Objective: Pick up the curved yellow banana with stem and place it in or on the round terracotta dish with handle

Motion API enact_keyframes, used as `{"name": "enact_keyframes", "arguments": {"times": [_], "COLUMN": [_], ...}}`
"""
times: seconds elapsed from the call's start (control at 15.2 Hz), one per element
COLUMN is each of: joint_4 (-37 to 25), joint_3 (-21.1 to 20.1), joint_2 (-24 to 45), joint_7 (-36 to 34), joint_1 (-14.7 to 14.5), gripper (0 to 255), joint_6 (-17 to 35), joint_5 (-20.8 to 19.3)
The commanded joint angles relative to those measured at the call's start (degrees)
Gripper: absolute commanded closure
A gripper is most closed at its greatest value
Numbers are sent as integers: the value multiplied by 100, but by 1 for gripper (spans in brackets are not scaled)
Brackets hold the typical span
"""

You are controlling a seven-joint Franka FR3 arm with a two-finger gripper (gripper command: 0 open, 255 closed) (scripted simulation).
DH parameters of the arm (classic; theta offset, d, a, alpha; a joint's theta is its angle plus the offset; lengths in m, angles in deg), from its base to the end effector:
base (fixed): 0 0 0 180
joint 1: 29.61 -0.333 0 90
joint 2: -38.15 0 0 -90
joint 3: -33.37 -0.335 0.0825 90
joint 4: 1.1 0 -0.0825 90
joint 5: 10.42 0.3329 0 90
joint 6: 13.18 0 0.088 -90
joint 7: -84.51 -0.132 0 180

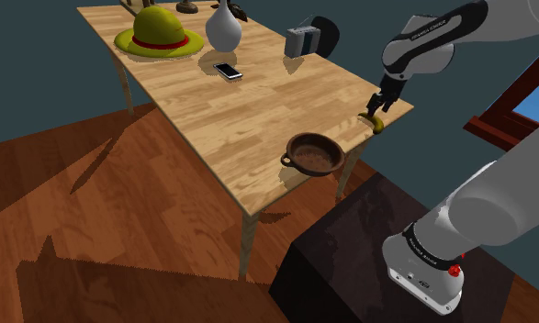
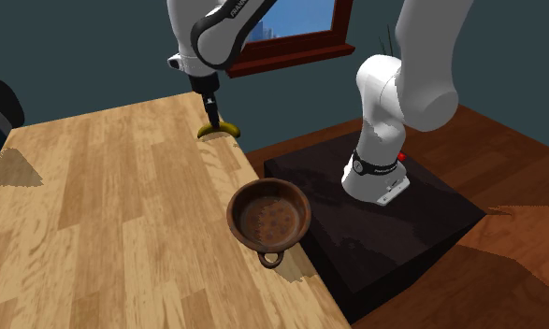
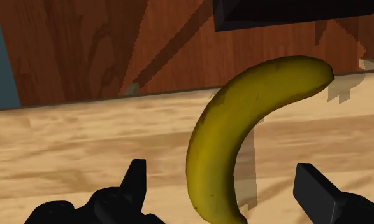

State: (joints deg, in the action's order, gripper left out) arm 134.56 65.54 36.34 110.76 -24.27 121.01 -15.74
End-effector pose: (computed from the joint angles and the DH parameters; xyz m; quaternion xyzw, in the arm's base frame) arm 0.3613 -0.2818 0.3657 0.9975 -0.0657 -0.0125 0.0216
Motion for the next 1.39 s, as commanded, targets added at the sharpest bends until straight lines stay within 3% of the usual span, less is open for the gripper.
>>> {"name": "enact_keyframes", "arguments": {"times": [0.0,0.53,0.59,1.32], "joint_4": [69,69,69,18], "joint_3": [18,16,16,13], "joint_2": [177,176,176,49], "joint_7": [92,92,92,35], "joint_1": [5,7,7,5], "gripper": [0,0,255,255], "joint_6": [228,227,227,65], "joint_5": [114,114,114,30]}}
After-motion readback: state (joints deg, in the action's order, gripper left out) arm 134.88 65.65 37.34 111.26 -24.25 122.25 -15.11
